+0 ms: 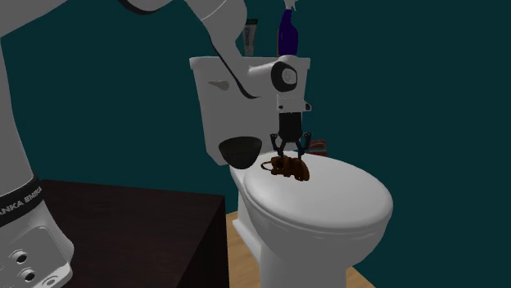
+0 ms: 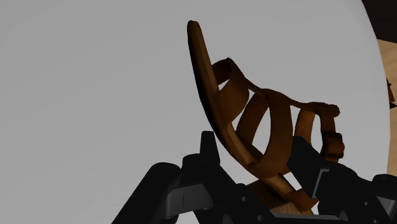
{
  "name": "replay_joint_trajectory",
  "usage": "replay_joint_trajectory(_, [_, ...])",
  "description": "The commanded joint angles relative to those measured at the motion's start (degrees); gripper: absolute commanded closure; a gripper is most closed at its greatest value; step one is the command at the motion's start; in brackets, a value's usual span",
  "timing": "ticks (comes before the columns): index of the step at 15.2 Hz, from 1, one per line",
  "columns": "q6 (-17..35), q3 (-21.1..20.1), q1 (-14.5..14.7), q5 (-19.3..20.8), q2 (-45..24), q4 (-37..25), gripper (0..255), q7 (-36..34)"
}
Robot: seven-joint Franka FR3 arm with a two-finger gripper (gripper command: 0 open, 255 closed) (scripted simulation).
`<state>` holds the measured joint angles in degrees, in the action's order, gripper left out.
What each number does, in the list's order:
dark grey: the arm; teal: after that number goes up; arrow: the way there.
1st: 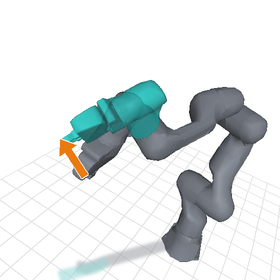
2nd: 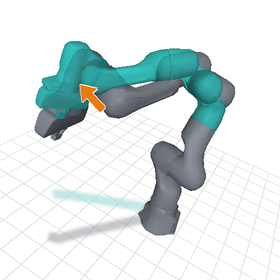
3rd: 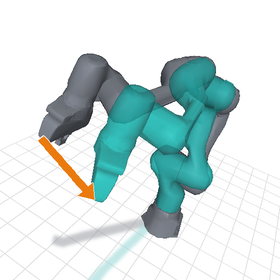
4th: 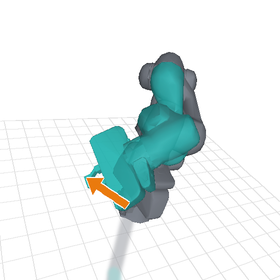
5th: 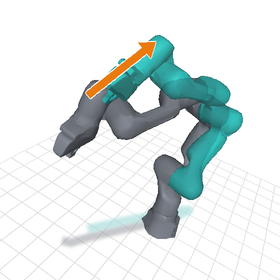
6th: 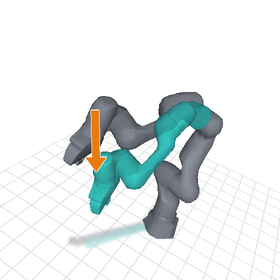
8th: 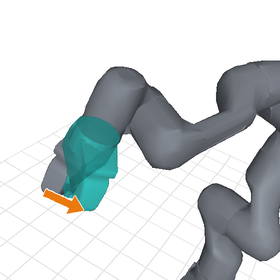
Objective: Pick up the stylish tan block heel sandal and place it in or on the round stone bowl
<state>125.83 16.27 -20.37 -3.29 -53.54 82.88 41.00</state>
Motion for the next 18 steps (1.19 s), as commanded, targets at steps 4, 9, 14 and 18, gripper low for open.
replay_joint_trajectory(4, [-1.33, 0.29, 0.10, 0.22, 1.39, 0.45, 255, 0.14])
replay_joint_trajectory(9, [-3.29, 0.74, 0.49, 0.61, 4.21, 1.28, 255, 0.33])
replay_joint_trajectory(14, [-5.44, 1.17, 0.85, 1.02, 6.84, 1.74, 255, 0.51])
replay_joint_trajectory(18, [-7.27, 1.50, 1.11, 1.36, 8.80, 1.84, 255, 0.65])
